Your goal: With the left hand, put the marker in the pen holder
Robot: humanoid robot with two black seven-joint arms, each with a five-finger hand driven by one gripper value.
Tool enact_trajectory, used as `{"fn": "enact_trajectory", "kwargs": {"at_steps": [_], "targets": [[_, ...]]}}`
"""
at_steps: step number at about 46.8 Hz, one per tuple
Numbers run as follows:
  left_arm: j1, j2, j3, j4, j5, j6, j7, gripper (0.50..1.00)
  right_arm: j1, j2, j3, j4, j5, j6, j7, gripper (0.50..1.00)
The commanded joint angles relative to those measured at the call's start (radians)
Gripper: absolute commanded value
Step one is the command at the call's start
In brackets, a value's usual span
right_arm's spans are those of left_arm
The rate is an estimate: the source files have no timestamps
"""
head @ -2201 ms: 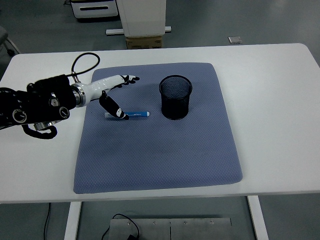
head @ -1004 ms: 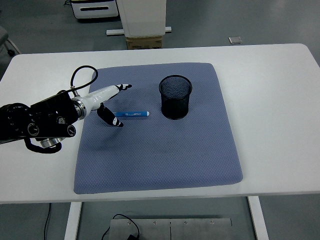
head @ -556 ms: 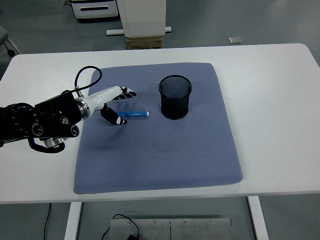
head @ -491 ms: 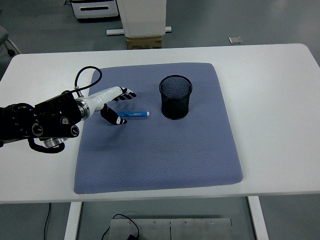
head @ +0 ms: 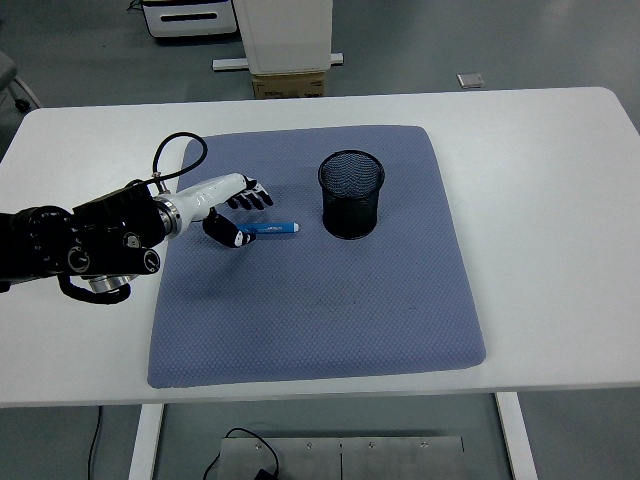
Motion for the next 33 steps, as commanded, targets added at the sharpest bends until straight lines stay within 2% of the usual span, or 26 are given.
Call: {"fn": "enact_trajectory", "kwargs": {"at_steps": [1, 6, 13, 20, 33], "targets": [[0.0, 0.0, 0.001, 0.001, 0.0, 0.0, -0.001, 0.707, 0.0, 0.0, 0.0, 0.0, 0.0, 0.0, 0.0, 1.0], [0.002, -0.002, 0.001, 0.007, 0.0, -0.016, -0.001, 0.663, 0.0, 0.0, 0.0, 0.0, 0.0, 0.0, 0.0, 1.0], [0.003, -0.003, 0.001, 0.015, 0.0, -0.02, 0.001, 0.657, 0.0, 0.0, 0.0, 0.0, 0.0, 0.0, 0.0, 1.0], [0.003, -0.006, 0.002, 0.027, 0.0, -0.022, 0.001, 0.625, 0.0, 0.0, 0.0, 0.0, 0.0, 0.0, 0.0, 1.0], [0.008, -0.008, 0.002, 0.029, 0.0, -0.022, 0.001, 0.622, 0.0, 0.0, 0.0, 0.0, 0.0, 0.0, 0.0, 1.0]]}}
